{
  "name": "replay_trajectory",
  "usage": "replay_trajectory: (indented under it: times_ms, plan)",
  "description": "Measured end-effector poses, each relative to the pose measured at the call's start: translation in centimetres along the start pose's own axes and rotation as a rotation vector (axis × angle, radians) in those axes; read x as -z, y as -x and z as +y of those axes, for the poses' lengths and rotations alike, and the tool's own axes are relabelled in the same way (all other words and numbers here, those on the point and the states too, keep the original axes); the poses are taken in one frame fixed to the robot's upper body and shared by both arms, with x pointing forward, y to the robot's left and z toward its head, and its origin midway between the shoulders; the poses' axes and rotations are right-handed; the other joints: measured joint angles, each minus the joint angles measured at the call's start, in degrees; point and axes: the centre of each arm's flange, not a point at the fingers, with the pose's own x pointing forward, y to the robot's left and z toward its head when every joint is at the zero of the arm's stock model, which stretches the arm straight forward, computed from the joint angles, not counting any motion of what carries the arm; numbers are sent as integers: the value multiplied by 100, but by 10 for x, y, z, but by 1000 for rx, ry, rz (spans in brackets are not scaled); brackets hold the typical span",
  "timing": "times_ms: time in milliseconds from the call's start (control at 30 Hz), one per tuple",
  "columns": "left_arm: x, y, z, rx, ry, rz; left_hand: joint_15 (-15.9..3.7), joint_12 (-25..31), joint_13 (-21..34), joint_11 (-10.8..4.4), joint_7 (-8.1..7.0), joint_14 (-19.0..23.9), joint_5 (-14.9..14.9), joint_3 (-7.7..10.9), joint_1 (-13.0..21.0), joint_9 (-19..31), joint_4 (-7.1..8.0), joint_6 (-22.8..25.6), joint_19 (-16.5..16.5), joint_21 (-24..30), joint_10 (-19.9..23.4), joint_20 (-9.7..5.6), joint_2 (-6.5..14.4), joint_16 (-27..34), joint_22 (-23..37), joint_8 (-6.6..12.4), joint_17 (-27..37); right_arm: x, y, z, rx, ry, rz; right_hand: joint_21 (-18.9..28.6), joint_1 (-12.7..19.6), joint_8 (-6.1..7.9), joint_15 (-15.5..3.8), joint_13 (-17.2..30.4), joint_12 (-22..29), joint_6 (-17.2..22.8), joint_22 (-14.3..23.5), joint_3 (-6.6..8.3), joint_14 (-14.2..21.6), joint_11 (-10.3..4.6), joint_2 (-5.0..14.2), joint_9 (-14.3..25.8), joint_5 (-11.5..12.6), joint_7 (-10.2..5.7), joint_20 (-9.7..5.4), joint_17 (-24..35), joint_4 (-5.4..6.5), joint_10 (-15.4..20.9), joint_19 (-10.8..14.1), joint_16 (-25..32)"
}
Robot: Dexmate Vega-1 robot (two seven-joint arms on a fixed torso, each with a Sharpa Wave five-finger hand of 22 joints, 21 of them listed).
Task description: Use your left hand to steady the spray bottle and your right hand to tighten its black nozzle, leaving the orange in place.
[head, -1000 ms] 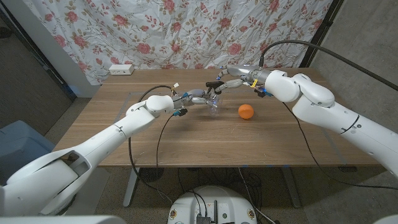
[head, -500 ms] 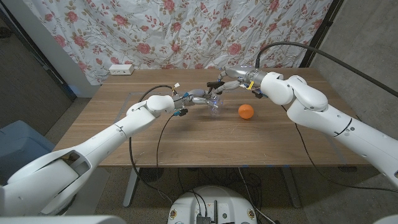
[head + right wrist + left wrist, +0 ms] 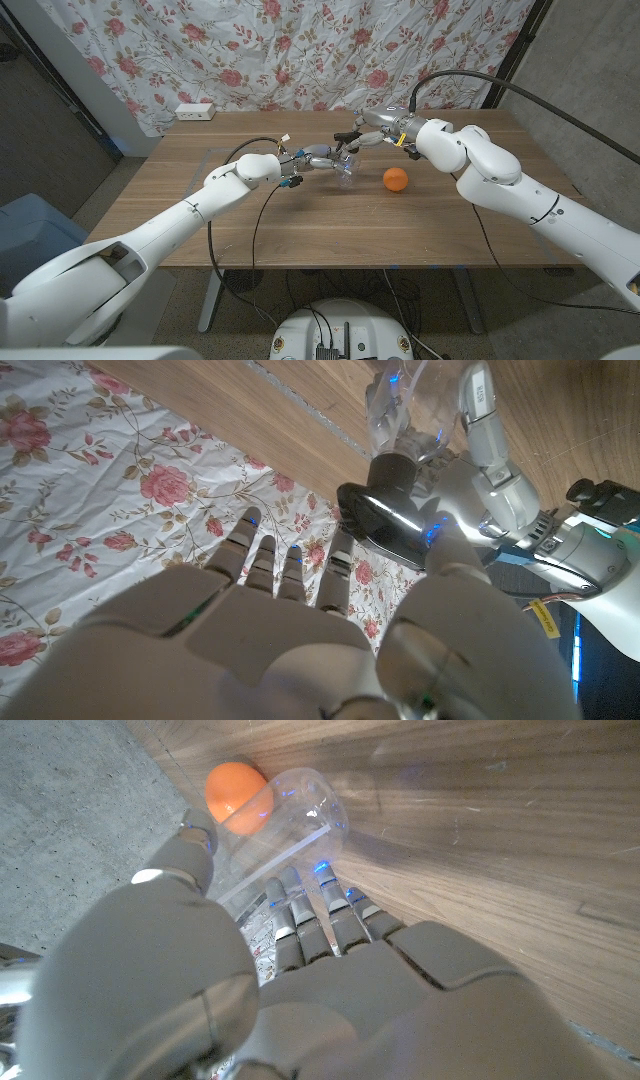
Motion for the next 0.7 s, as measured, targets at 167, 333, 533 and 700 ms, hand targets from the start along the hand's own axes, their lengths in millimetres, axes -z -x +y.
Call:
replay_trajectory:
  times_ms: [167,333,533,700]
  plan:
    - [0,0,-1,2,-3,0,0,-4,19,0,1,0,-10,-25,0,0,24,1,0,0,0,0,0,0,0,0,0,0,-1,1,0,-4,3,0,72,68,-20,0,22,149,0,2,25,-31,47,26,-44,-44,-40,0,-2,96,81,28]
    - [0,0,0,4,-7,1,0,-15,26,-1,9,0,-10,-32,0,0,16,9,0,0,-1,0,0,0,0,0,0,1,-2,1,1,-8,9,0,141,165,-64,0,43,363,0,24,131,-71,-20,53,-44,-52,-63,-16,-24,218,104,50]
    - [0,0,0,5,-12,2,0,-21,54,15,8,0,11,-48,0,-18,1,10,0,0,15,0,1,43,0,0,0,2,-3,1,9,-11,14,0,200,304,-110,0,63,663,0,24,238,-142,40,80,-44,-65,-51,-26,-24,392,174,94]
    - [0,0,1,6,-15,3,0,-21,57,21,9,0,11,-70,-1,-18,23,11,0,0,21,0,1,44,0,0,1,2,-4,2,14,-12,22,0,200,354,-173,0,84,794,1,40,300,-163,40,79,-44,-75,-81,-26,-8,494,204,94]
